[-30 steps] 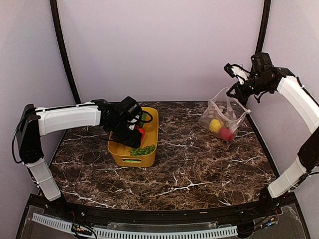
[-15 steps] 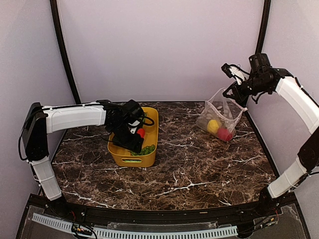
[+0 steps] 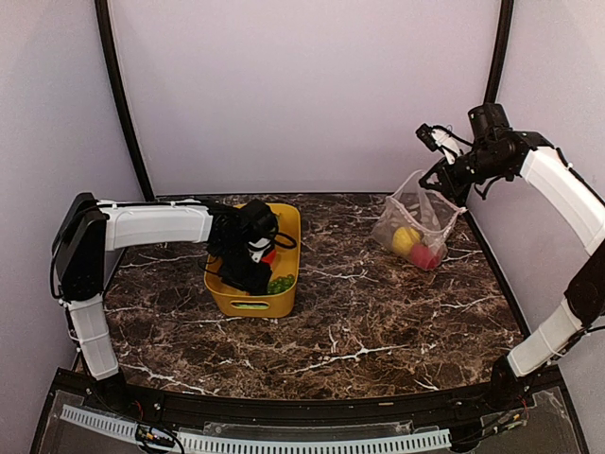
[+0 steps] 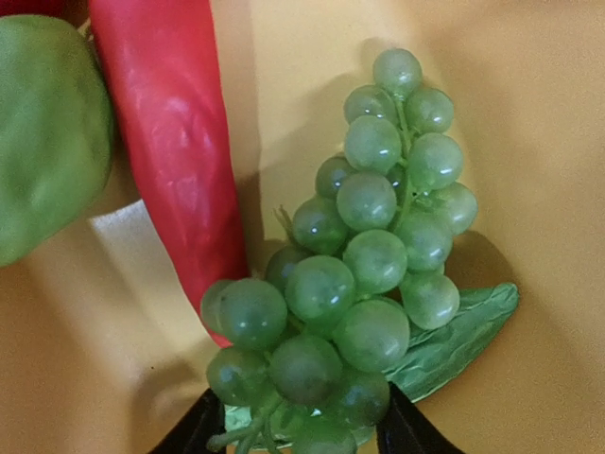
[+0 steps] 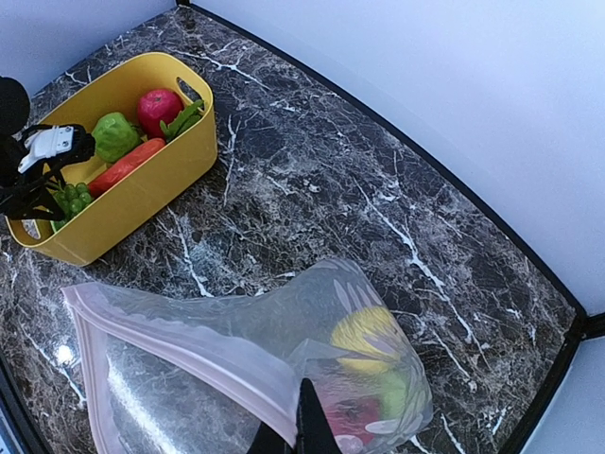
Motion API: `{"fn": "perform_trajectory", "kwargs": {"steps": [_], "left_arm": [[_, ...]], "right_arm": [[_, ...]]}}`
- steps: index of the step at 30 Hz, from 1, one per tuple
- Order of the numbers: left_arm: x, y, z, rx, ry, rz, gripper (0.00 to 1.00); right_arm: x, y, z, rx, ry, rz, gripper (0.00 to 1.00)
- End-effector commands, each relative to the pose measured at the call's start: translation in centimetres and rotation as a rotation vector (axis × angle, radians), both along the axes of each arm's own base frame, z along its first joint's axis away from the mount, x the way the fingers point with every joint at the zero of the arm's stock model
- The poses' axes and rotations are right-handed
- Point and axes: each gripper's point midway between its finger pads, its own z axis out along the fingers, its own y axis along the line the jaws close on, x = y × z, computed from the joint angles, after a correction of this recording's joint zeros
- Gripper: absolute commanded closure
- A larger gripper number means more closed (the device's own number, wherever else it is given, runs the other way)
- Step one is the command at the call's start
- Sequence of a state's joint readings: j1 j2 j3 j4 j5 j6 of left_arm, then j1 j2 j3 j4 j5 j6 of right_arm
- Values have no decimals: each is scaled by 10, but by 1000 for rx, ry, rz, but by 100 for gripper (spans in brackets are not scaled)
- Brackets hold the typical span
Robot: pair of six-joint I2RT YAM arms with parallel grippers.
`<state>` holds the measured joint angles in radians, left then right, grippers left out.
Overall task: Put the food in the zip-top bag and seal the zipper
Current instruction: Pick up the fake fruit from the bin, then place the fake fruit in the zipper food storage bag.
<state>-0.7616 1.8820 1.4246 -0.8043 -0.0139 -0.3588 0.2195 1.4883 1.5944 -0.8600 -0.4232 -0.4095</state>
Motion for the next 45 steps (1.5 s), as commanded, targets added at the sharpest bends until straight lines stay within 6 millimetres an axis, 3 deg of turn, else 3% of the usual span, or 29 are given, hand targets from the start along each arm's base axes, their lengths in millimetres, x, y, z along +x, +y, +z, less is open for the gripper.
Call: {"fn": "perform_trajectory", "kwargs": {"steps": [1, 6, 14, 18, 28, 39, 45], "left_arm": [[0, 0, 4, -8, 1, -16, 55], [4, -2, 17, -23, -28, -31, 80], [10, -2, 41, -33, -73, -41, 99], [15, -3, 70, -56, -128, -44, 99], [31, -4, 169, -160, -349, -54, 99], [38, -11, 255, -301, -523, -54, 99], [29, -39, 296, -485, -592, -102, 99]], "right_arm": [[1, 7, 0, 14, -10, 17, 100], [0, 7, -1, 10, -10, 17, 100], [-1, 6, 0, 0, -19, 16, 100], [-2, 6, 1, -6, -24, 18, 100], [-2, 18, 5, -7, -22, 45, 100], [-2, 63, -1, -5, 16, 151, 100], [4, 88, -1, -5, 31, 197, 100]]}}
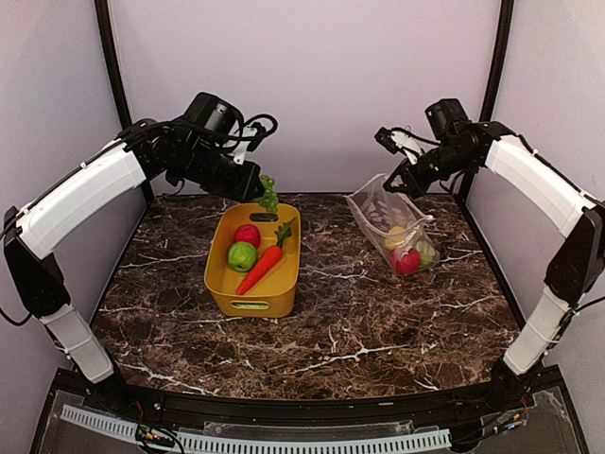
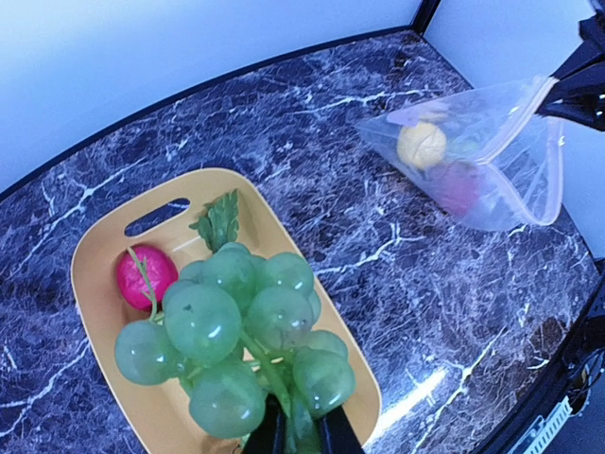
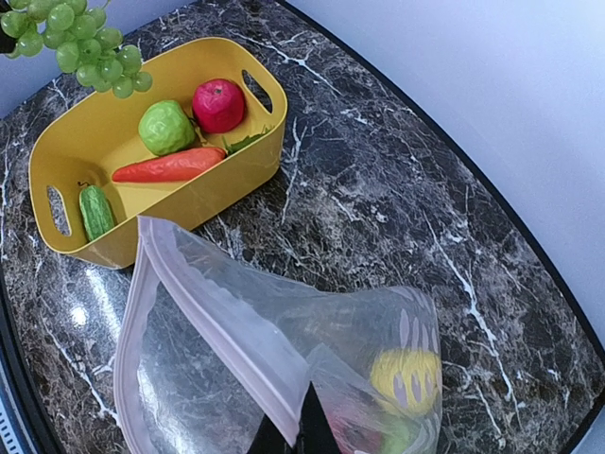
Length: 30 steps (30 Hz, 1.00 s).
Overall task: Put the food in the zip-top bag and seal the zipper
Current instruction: Place the fake fruit in the zipper food storage bag.
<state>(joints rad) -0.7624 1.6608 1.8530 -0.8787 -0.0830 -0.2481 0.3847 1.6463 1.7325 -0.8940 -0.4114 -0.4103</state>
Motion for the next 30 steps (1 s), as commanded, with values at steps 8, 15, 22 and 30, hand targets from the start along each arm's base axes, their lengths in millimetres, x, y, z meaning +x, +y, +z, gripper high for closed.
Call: {"fn": "perform_trajectory", "kwargs": {"steps": [8, 15, 22, 30], "left_arm": [[-65, -87, 116, -373, -244, -353, 99], [-71, -132, 128, -531, -233, -449, 99], [-32, -169, 102, -553, -227, -375, 99], [7, -195, 57, -458, -201, -276, 99]], "right_arm": [[18, 33, 14, 21, -5, 35, 100], [16, 45, 13, 32, 37, 46, 100], [11, 44, 20, 35, 32, 42, 100], [10, 39, 33, 30, -5, 28, 100]]}}
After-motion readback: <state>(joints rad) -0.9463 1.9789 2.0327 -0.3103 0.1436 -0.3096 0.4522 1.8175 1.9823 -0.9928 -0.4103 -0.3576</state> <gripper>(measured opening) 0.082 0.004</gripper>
